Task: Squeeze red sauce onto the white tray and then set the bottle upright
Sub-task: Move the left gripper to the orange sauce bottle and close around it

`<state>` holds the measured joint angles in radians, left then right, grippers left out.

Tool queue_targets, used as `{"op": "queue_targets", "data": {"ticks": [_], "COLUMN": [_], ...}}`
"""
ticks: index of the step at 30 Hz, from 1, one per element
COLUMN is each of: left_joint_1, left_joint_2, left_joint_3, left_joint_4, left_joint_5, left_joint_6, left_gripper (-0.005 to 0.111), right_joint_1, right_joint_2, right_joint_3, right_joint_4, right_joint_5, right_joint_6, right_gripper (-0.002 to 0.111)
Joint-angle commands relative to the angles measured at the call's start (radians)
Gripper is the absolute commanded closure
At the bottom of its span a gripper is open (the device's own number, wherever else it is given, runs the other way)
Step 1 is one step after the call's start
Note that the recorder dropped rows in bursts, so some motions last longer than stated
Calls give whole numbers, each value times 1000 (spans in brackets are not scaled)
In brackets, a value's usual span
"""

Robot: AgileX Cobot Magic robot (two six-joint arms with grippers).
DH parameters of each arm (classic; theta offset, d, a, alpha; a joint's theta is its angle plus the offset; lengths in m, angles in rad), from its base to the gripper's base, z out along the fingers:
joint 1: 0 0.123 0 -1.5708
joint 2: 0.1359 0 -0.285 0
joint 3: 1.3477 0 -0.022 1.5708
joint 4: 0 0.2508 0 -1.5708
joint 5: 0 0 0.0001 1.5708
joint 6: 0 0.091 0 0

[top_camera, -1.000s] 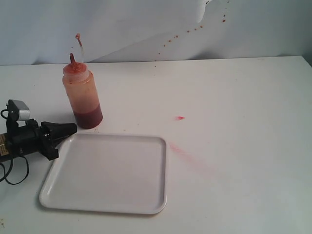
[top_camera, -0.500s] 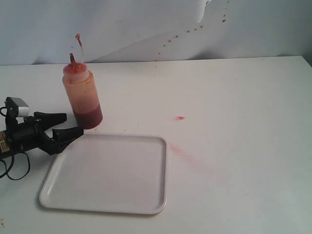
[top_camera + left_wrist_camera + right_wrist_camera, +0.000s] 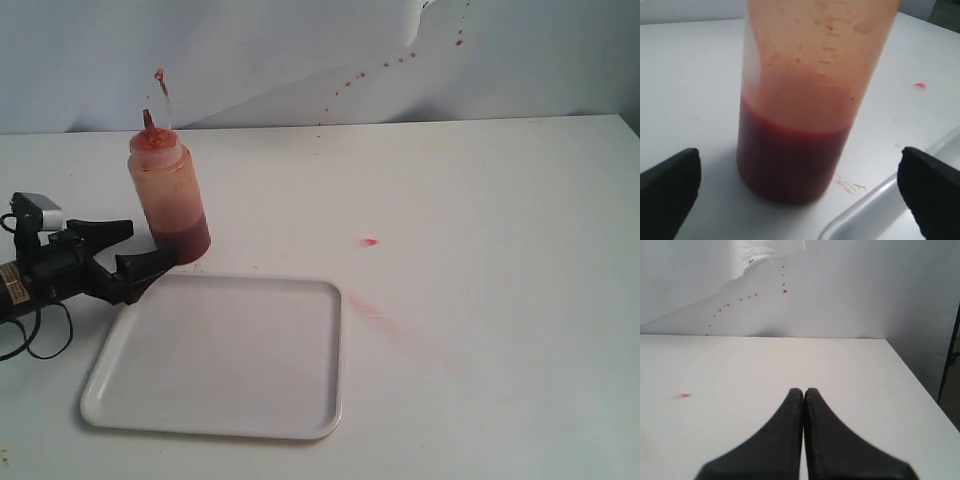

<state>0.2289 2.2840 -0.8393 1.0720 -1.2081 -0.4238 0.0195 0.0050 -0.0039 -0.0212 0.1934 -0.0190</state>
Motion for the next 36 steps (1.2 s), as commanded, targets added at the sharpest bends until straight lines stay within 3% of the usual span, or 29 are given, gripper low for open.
{"op": "queue_targets", "data": {"ticks": [1,9,20,36], "left_joint_1": [-77,-171,-199,-208], "left_joint_2": [0,0,25,71], "left_joint_3": [-4,-30,-133,-143], "left_joint_4": [-101,-296,-268,-310], "left_joint_5": [-13,-13,141,129], "left_joint_6": [115,196,107,111], "left_gripper": [4,4,4,4], "right_joint_1": [1,1,1,1], "right_joint_2": [-5,-5,-5,-5], "right_joint_3": [4,4,4,4], "right_joint_4": [6,6,6,6], "right_joint_5": [-1,-1,-1,-1], "right_joint_6": [-2,-2,-2,-2], "right_gripper": [108,108,108,108]}}
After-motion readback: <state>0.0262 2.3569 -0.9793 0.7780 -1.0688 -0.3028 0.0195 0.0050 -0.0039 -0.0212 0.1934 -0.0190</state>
